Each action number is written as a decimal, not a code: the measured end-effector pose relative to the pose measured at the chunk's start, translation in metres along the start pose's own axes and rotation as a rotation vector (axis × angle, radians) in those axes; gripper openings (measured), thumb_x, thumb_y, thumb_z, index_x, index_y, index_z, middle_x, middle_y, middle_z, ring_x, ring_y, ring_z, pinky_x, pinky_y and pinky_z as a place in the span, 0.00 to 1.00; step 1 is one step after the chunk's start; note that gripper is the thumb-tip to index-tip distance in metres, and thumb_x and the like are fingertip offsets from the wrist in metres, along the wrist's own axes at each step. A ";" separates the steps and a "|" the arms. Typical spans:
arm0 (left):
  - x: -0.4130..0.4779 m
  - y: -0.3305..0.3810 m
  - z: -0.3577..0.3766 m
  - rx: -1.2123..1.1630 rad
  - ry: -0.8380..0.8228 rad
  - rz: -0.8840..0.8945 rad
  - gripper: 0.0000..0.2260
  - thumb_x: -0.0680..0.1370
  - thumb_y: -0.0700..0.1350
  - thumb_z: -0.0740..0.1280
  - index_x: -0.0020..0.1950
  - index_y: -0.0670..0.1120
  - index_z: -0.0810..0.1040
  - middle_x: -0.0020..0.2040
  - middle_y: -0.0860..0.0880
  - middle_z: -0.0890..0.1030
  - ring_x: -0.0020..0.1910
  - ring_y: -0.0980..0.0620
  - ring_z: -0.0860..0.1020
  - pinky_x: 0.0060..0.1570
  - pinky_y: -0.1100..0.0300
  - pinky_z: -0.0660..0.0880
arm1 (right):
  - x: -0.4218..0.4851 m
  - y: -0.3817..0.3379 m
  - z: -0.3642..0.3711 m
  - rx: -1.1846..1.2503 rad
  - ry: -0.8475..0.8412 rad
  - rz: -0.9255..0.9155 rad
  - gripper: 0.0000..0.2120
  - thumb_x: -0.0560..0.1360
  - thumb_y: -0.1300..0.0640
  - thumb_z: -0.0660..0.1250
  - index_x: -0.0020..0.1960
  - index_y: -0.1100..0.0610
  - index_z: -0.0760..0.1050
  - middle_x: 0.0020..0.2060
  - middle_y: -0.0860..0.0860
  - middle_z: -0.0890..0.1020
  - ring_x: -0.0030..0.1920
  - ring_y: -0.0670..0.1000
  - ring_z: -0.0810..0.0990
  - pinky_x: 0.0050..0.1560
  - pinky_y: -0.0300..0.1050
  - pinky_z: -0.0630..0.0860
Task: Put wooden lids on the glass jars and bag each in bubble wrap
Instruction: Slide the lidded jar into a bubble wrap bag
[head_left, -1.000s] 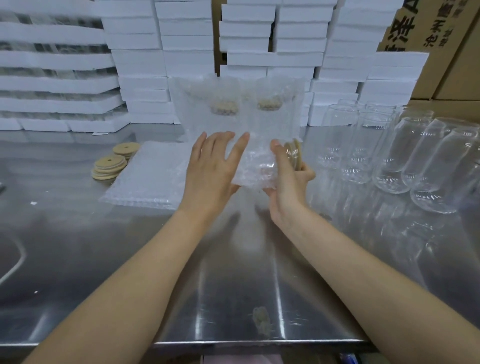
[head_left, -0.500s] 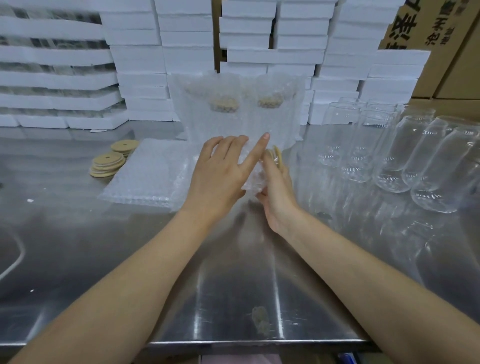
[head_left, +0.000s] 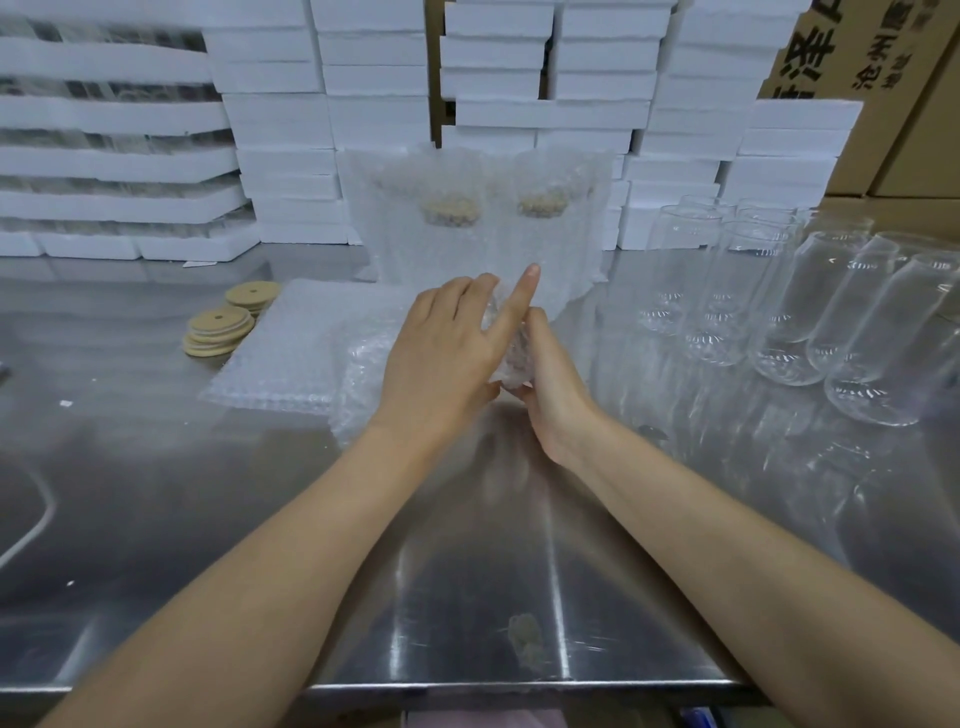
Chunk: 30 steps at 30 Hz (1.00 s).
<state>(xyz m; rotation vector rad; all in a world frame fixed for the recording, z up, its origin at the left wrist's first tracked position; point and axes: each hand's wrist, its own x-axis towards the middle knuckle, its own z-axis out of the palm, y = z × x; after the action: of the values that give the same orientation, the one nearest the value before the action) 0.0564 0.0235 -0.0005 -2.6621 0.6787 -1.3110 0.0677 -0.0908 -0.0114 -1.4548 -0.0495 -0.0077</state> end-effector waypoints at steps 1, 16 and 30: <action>0.001 -0.003 -0.002 -0.035 0.029 -0.019 0.44 0.64 0.49 0.78 0.75 0.44 0.63 0.63 0.39 0.76 0.59 0.39 0.76 0.54 0.48 0.72 | 0.001 -0.002 -0.001 0.043 -0.017 -0.016 0.21 0.80 0.42 0.54 0.61 0.53 0.78 0.54 0.51 0.84 0.53 0.49 0.81 0.55 0.47 0.73; 0.016 -0.017 -0.015 -1.780 0.215 -0.872 0.35 0.70 0.56 0.72 0.72 0.43 0.66 0.64 0.40 0.77 0.62 0.40 0.77 0.62 0.38 0.72 | 0.006 -0.009 -0.007 0.039 -0.242 -0.288 0.32 0.63 0.31 0.74 0.62 0.45 0.75 0.60 0.50 0.81 0.62 0.51 0.80 0.62 0.49 0.75; 0.012 -0.015 -0.012 -1.535 -0.103 -0.541 0.35 0.64 0.63 0.69 0.66 0.47 0.71 0.64 0.49 0.77 0.63 0.55 0.76 0.63 0.63 0.72 | 0.024 -0.014 -0.039 0.218 -0.140 -0.278 0.22 0.74 0.58 0.65 0.67 0.55 0.69 0.51 0.50 0.83 0.52 0.49 0.82 0.52 0.44 0.77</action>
<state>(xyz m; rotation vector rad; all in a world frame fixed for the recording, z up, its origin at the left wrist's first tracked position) 0.0588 0.0332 0.0203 -4.2965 1.4266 -0.6922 0.0922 -0.1302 -0.0007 -1.2190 -0.3559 -0.1240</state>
